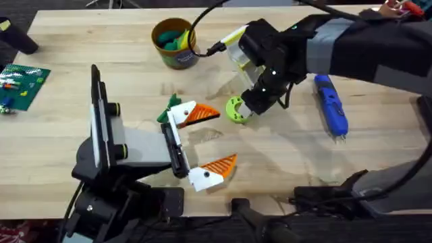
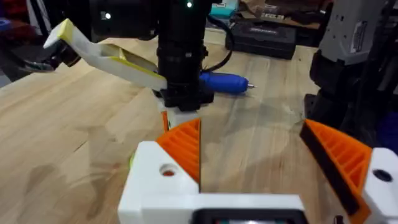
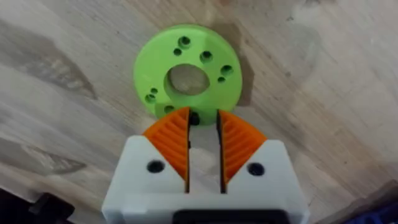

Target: Pick up the gripper from the table and insert it into the empty holder that is missing its gripper. Then pick up a screw, insert it into the mounting hole, and use the screwdriver to tighten it. Finally, clean up the table by picking up the vegetable and placing it into the bucket.

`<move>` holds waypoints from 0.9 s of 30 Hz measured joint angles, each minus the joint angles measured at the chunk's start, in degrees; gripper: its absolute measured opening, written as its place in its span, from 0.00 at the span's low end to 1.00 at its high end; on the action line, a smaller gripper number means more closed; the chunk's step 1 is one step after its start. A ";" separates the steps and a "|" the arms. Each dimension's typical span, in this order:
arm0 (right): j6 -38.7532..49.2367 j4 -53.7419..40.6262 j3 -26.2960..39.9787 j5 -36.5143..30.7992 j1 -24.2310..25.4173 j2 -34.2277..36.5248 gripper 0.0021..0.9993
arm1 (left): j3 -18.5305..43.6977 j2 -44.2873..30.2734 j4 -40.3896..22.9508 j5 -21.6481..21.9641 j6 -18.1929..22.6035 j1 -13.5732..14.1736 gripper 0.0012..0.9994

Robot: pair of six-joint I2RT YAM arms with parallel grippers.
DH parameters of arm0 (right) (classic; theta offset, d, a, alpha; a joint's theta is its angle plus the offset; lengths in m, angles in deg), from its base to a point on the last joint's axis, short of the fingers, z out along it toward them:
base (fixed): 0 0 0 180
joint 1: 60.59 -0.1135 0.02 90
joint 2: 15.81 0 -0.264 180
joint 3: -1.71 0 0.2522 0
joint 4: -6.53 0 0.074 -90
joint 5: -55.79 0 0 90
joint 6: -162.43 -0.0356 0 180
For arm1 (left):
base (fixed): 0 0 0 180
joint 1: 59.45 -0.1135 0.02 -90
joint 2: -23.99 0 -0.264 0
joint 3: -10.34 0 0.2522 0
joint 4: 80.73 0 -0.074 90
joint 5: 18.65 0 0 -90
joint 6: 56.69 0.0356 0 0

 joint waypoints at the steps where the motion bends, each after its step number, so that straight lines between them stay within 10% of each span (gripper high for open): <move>1: -0.01 0.02 0.00 -0.05 0.04 0.00 0.23 | 0.00 0.02 0.00 0.00 0.00 0.00 0.99; 11: 0.07 0.68 0.00 0.93 0.01 0.16 0.01 | 0.00 0.00 0.00 0.00 -0.02 0.00 0.99; 27: 0.03 0.67 0.00 1.37 0.03 0.19 0.01 | 0.00 0.02 0.00 0.00 0.00 0.00 0.99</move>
